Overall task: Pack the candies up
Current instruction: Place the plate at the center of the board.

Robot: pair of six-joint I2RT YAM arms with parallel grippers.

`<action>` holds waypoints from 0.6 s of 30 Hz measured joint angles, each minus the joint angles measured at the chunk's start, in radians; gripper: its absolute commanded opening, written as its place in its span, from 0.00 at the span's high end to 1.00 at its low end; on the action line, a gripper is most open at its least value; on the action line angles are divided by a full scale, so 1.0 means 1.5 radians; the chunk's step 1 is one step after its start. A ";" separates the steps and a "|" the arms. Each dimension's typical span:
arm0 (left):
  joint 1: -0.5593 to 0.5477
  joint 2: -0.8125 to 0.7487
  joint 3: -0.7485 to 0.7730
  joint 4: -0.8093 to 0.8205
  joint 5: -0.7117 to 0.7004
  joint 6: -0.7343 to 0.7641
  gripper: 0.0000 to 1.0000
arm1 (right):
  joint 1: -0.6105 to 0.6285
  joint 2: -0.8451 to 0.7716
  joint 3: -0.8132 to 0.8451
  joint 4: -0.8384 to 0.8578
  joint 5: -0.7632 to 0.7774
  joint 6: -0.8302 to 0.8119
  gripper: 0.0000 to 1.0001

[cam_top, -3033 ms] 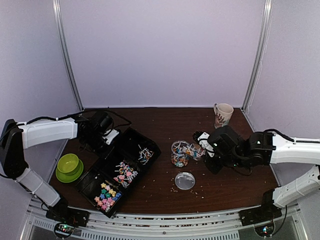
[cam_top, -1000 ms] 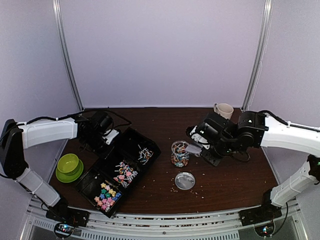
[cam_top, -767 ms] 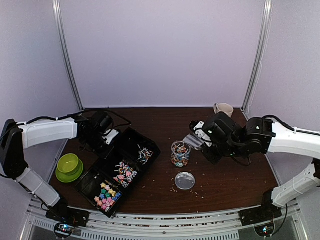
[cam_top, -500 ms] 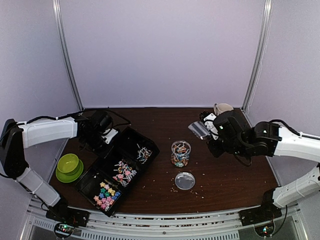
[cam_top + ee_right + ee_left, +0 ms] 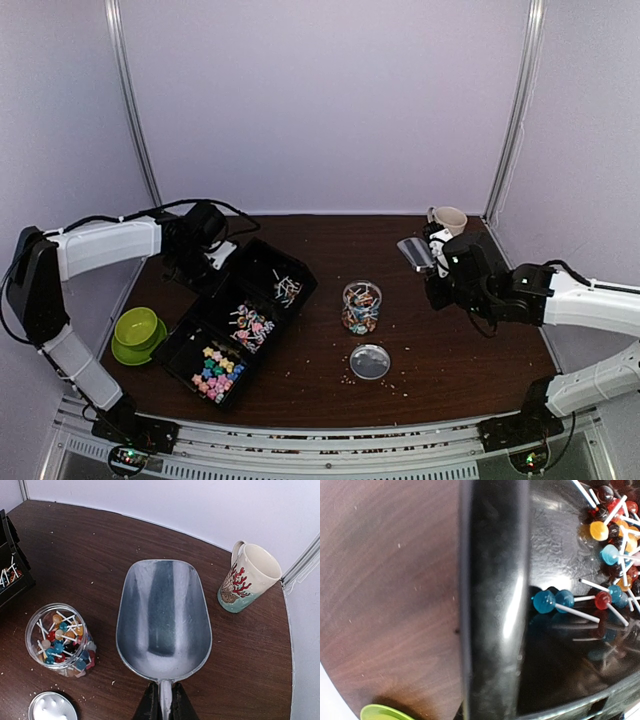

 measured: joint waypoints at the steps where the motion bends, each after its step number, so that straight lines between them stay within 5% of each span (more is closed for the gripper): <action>1: 0.000 0.008 0.014 -0.004 0.000 0.000 1.00 | -0.007 0.003 -0.005 0.012 -0.003 0.002 1.00; 18: 0.056 0.169 0.184 -0.033 0.007 0.014 1.00 | -0.121 0.099 -0.067 0.159 -0.068 0.001 1.00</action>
